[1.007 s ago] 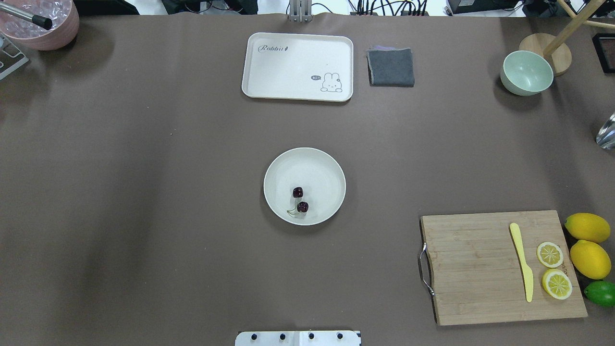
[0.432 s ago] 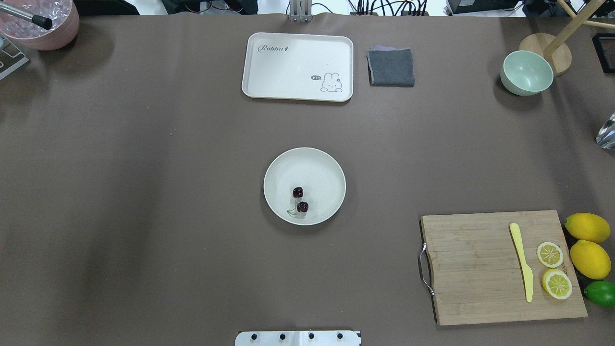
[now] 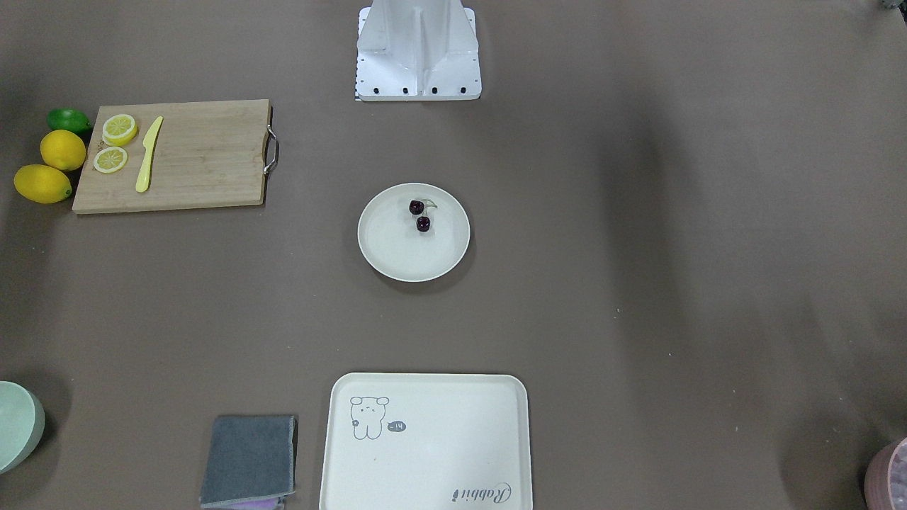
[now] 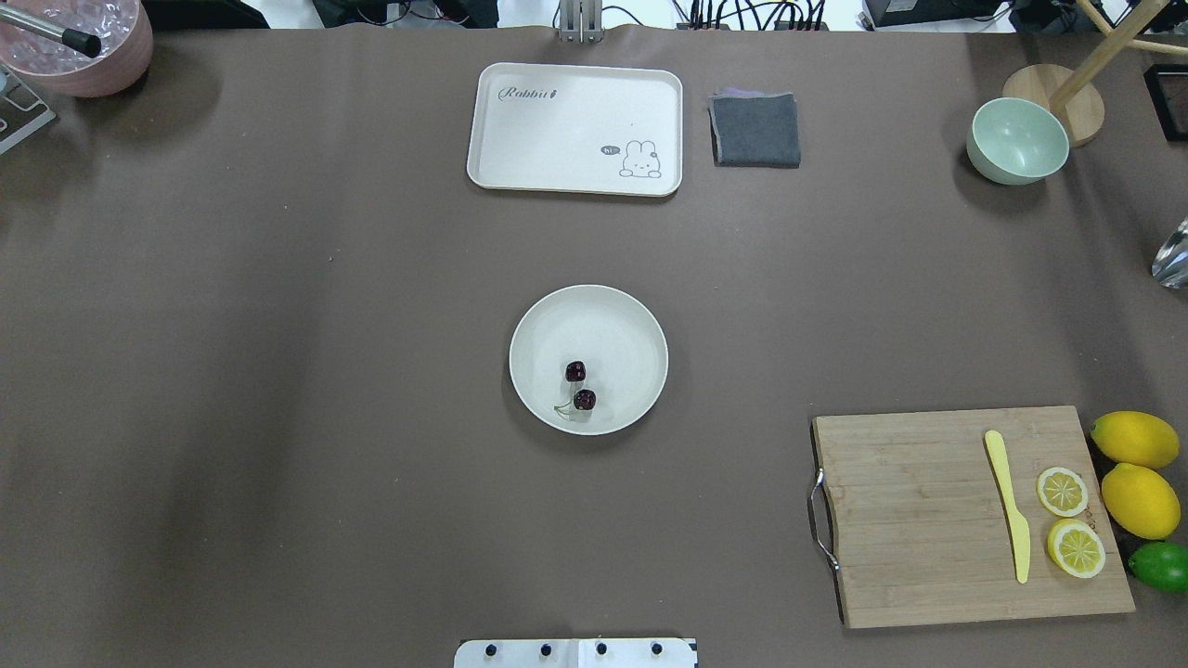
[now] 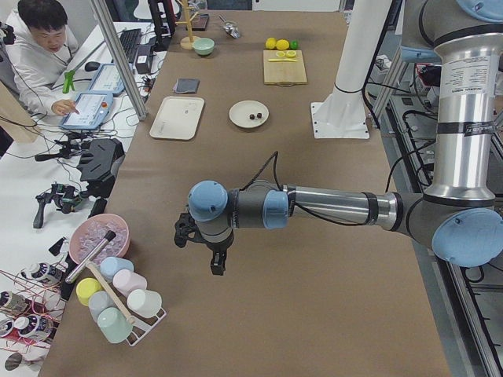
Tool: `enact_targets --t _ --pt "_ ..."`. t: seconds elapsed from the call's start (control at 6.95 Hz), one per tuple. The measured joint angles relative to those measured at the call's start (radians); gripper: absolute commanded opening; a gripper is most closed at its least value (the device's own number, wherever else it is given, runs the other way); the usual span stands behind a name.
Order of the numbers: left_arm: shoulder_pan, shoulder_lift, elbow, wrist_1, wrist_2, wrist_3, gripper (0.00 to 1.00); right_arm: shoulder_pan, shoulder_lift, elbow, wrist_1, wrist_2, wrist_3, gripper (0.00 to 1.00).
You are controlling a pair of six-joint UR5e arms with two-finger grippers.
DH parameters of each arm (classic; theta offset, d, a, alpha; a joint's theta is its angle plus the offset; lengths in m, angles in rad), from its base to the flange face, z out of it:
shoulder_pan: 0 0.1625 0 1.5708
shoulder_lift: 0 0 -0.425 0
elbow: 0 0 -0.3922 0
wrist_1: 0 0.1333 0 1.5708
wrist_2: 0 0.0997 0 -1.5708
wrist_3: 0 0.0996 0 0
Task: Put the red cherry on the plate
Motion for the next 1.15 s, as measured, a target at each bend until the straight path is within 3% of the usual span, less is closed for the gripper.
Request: enact_targets --t 0.72,1.15 --pt "0.000 0.000 0.003 0.003 0.007 -0.001 0.98 -0.001 0.000 -0.011 0.003 0.007 0.011 1.00" --pt "0.000 0.000 0.003 0.003 0.005 -0.001 0.98 0.000 -0.006 -0.030 0.002 0.076 0.018 1.00"
